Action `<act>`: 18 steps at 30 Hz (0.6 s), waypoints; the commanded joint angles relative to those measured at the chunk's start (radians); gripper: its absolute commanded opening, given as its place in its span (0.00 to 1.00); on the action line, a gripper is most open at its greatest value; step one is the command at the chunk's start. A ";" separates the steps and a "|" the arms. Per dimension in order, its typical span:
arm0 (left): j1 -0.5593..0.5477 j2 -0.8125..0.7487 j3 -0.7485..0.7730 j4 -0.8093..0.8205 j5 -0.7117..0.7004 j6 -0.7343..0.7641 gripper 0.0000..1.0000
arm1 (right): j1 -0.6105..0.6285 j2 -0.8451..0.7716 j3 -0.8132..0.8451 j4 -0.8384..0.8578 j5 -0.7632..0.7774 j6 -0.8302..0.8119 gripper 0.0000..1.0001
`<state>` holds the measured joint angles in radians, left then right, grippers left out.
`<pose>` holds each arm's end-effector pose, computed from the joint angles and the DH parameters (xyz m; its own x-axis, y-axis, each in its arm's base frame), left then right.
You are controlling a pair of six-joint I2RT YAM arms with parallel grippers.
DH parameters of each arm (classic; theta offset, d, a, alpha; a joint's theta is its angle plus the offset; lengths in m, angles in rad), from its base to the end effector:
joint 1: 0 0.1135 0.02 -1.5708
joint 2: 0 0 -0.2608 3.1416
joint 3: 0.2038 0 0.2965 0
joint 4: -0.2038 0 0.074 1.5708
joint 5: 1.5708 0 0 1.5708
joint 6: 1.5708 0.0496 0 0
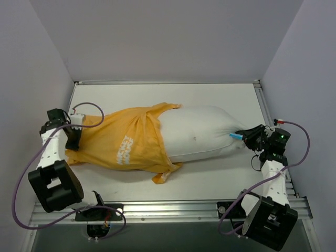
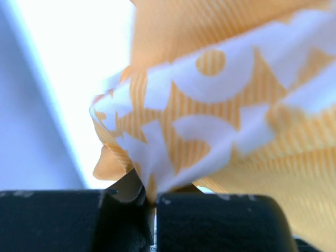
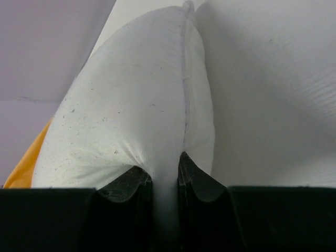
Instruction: Remove the pillowcase from the pillow
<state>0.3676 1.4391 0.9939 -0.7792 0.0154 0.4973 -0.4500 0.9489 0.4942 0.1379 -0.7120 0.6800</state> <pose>0.2948 0.1127 0.1849 -0.9405 0.1490 -0.3053 0.1072 0.9830 0.1492 0.2494 -0.0845 0.2171 -0.3626 0.7038 -0.6109 -0.0022 0.6548 0.7558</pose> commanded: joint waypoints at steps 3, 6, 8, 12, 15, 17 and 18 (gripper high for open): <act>0.152 -0.161 0.360 0.018 -0.161 0.185 0.02 | -0.160 0.008 0.086 0.094 0.137 0.021 0.00; 0.198 -0.152 0.471 0.014 -0.184 0.234 0.02 | -0.214 0.017 0.084 0.120 0.108 0.049 0.00; 0.212 -0.132 0.526 0.031 -0.201 0.256 0.02 | -0.236 0.021 0.095 0.112 0.106 0.046 0.00; 0.218 -0.092 0.607 0.047 -0.216 0.248 0.02 | -0.259 0.025 0.107 0.106 0.105 0.043 0.00; 0.223 -0.042 0.649 0.087 -0.256 0.247 0.02 | -0.299 0.033 0.129 0.100 0.098 0.047 0.00; 0.221 -0.005 0.669 0.115 -0.294 0.256 0.02 | -0.318 0.054 0.147 0.108 0.082 0.055 0.00; 0.221 0.000 0.686 0.129 -0.304 0.262 0.02 | -0.340 0.062 0.152 0.111 0.072 0.058 0.00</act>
<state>0.5392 1.4246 1.5799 -0.9001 -0.0639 0.6960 -0.7097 0.9966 0.5598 0.0952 -0.7979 0.7250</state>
